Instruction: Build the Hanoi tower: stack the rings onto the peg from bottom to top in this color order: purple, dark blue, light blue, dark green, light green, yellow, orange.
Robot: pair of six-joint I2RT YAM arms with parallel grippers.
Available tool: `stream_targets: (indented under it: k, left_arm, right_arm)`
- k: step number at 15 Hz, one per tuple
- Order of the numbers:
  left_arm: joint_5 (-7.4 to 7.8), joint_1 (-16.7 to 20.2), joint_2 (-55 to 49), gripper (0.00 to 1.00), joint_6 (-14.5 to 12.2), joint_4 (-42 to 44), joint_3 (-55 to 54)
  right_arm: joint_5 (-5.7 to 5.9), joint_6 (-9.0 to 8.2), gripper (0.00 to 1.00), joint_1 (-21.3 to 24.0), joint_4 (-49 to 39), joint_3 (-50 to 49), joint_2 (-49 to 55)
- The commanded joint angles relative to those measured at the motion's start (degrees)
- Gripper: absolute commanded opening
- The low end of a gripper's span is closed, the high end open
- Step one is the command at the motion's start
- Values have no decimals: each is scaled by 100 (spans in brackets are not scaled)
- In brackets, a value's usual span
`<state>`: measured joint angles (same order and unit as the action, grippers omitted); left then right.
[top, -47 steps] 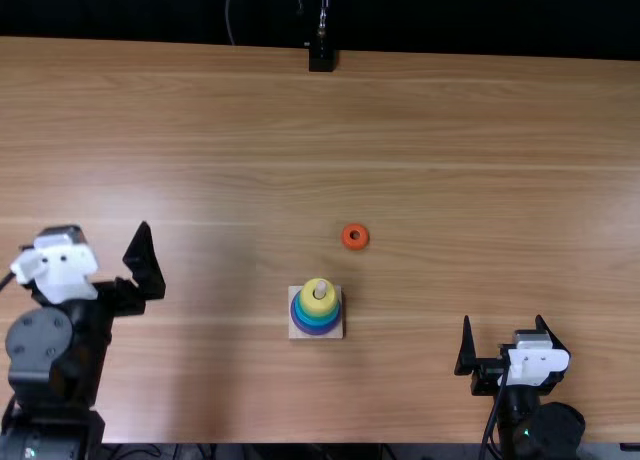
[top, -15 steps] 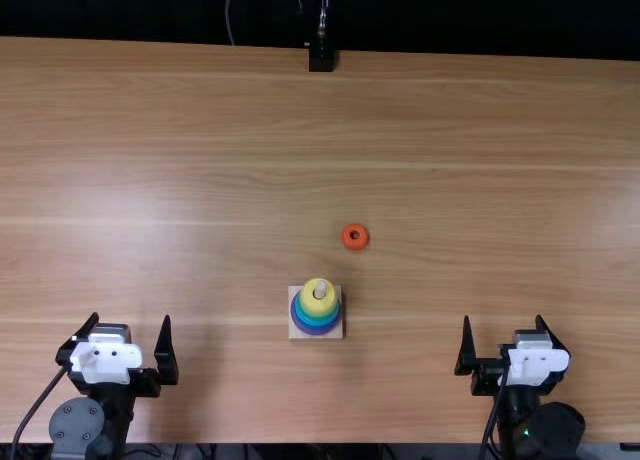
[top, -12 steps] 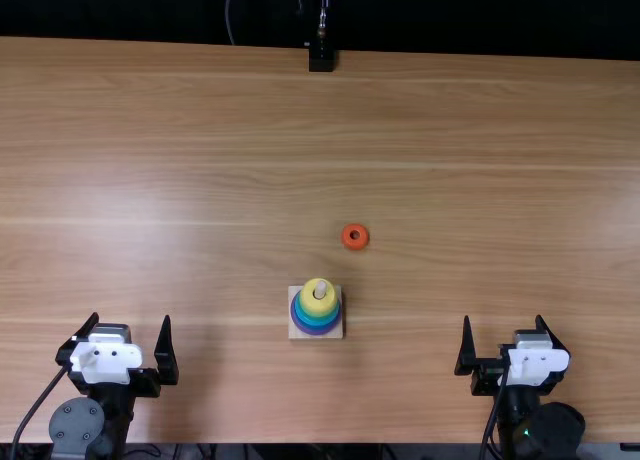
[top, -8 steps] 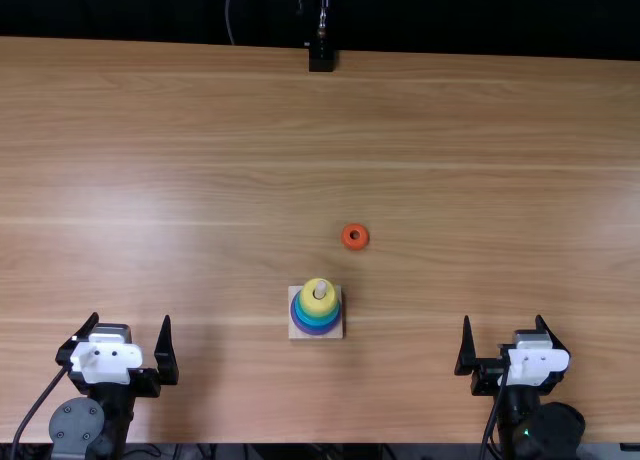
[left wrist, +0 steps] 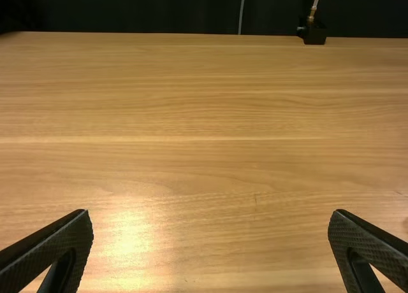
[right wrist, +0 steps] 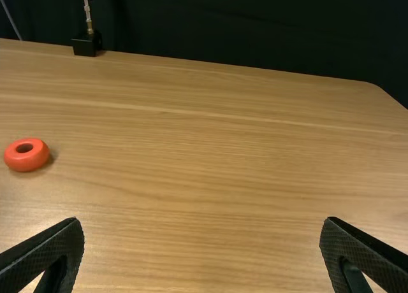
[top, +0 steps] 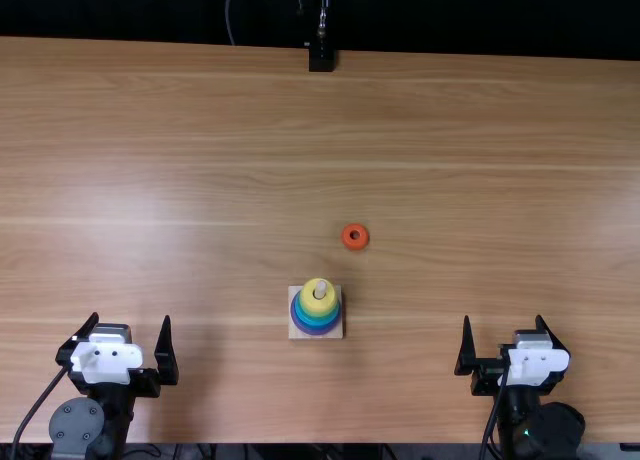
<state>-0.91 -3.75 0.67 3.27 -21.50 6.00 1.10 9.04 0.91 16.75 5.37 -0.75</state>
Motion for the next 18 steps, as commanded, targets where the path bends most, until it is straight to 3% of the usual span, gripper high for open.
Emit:
stream_targets:
  k: [1,7,8,10,11,12,13,14,15,16,17,18]
  left_arm:
    - [27,14,-67,100,-21,-477,-600]
    - [27,14,-67,100,-21,-477,-600]
    - [27,14,-67,100,-21,-477,-600]
    - [27,14,-67,100,-21,-477,-600]
    - [27,14,-67,100,-21,-477,-600]
    - [27,14,-67,100,-21,-477,-600]
    - [27,23,-67,100,-21,-477,-600]
    - [27,14,-67,100,-21,-477,-600]
    - [27,14,-67,100,-21,-477,-600]
    - [27,14,-67,100,-21,-477,-600]
    - [27,14,-67,100,-21,-477,-600]
    - [27,23,-67,100,-21,-477,-600]
  right_arm:
    - [27,-18,100,-3,208,-27,-48]
    - [6,-81,100,-73,250,1863,-1032]
    - [6,-355,100,-126,250,2109,-1278]
    - [-15,-1410,100,-214,240,2680,-1709]
    - [-47,-1779,100,-302,229,2856,-1937]
    - [-58,-1821,100,-460,177,2882,-2236]
    - [-121,-1748,100,-680,155,2988,-2596]
    - [-258,-1463,100,-847,155,3164,-3001]
    - [-416,-1041,100,-961,155,3357,-3431]
    - [-458,-746,100,-1075,155,3577,-3871]
    - [-437,-587,100,-1260,155,3805,-4398]
    - [-427,-535,100,-1444,155,4069,-5005]
